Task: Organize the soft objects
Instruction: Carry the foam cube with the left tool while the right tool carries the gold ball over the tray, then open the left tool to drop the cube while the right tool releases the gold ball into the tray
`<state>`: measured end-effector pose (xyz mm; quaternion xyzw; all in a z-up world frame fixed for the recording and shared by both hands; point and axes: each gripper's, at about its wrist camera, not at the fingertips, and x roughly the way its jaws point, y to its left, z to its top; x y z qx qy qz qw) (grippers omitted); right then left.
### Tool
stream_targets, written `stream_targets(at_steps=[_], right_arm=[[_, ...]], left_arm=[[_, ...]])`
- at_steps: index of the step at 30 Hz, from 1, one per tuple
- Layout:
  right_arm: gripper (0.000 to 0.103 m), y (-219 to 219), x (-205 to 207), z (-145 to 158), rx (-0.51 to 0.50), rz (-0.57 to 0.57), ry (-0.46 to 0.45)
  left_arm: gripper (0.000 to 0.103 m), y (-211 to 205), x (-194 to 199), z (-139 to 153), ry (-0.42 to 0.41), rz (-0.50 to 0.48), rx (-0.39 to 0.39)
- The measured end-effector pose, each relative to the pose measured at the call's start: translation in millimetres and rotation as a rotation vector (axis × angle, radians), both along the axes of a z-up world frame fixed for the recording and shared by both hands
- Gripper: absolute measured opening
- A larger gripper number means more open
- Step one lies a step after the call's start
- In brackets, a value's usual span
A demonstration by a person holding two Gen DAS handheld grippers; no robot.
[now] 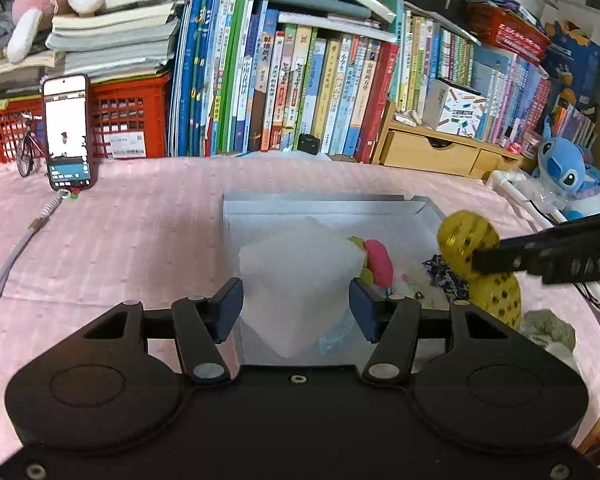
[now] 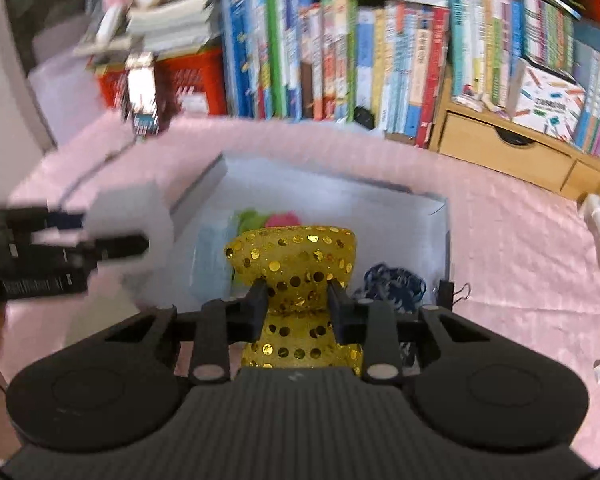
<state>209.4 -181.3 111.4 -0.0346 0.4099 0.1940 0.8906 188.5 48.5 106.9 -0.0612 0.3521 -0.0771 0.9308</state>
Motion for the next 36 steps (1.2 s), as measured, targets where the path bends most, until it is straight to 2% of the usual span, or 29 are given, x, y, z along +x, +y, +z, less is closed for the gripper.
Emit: stream_targets(at_steps=[5, 16, 26, 31, 36], right_arm=[[0.037, -12.0, 31.4, 4.5, 0.077, -0.082, 0.06], [0.037, -6.9, 74.1, -18.1, 0.05, -0.178, 0.074], [0.037, 6.2, 93.6, -31.1, 0.047, -0.209, -0.048], [0.037, 15.1, 104.1, -42.1, -0.022, -0.217, -0.038], [0.037, 14.8, 110.1, -55.2, -0.044, -0.226, 0.032]], left_arm=[[0.056, 2.8, 23.5, -5.1, 0.057, 0.011, -0.019], [0.056, -2.2, 57.6, -21.2, 0.155, 0.016, -0.052], [0.056, -13.8, 69.7, -27.6, 0.182, -0.013, -0.044], [0.056, -14.0, 75.8, -29.8, 0.2, -0.031, -0.057], [0.056, -14.1, 81.0, -35.0, 0.222, -0.046, -0.08]])
